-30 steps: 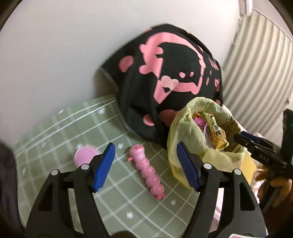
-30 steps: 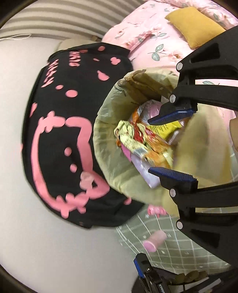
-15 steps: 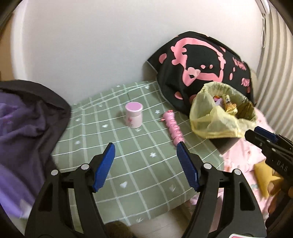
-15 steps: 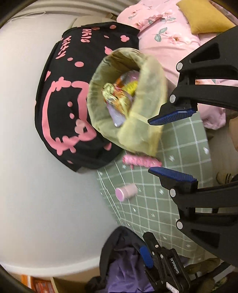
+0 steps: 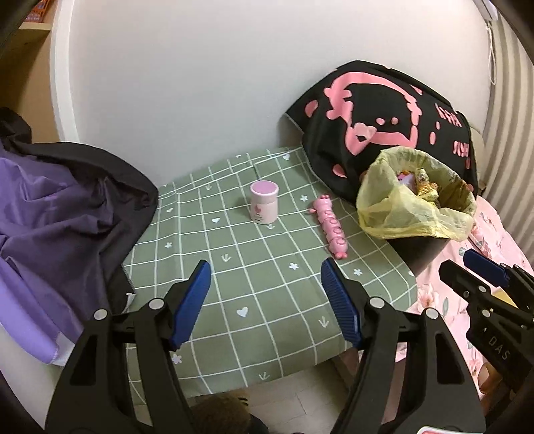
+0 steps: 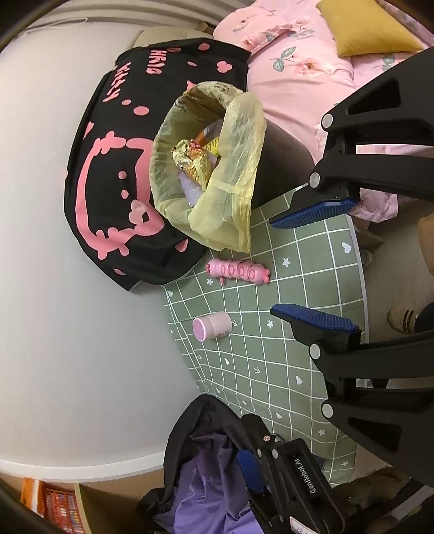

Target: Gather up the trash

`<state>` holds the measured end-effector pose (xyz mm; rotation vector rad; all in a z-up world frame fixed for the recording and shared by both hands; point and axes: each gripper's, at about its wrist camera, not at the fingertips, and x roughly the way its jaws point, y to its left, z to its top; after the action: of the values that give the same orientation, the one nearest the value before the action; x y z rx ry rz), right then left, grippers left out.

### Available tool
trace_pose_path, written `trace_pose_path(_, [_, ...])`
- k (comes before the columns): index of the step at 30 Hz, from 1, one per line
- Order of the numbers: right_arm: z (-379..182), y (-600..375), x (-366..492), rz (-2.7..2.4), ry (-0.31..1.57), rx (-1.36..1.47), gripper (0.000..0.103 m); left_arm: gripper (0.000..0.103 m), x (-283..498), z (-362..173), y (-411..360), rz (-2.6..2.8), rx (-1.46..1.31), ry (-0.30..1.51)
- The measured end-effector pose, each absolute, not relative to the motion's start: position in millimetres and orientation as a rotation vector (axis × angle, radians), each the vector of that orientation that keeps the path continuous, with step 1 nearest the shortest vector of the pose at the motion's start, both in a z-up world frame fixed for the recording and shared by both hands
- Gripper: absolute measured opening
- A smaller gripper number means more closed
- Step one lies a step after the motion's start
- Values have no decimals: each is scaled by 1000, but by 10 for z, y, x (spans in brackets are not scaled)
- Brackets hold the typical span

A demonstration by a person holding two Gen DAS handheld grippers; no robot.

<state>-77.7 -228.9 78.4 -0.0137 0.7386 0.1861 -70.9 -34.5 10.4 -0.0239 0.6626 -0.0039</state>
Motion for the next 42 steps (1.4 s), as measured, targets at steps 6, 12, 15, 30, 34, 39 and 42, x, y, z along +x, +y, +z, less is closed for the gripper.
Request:
trace_pose_path(6, [805,-2349,-830,162,734,0,44,65,-704,104,-404,-33,-17,665])
trace_pose_path(12, [810,-2390,-871,156,732,3,44,65,-705,105,-429,-40,-16,667])
trace_pose_path(15, [820,-2410,-885,151,729,6,44,65,-722,108,-460,-47,-14,664])
trace_pose_path(30, [876,-2448,-947,134,702,15,44,65,-791,146,-529,-57,-13,639])
trace_pose_path(34, [884,-2454,-944,132,700,16,44,65,-798,154,-521,-60,-13,634])
trace_pose_path(39, [889,-2455,-943,131,700,15,44,65,-799,152,-525,-60,-14,636])
trace_pose_path(42, [895,-2458,-944,131,697,12,44,65,-801,153,-529,-59,-15,636])
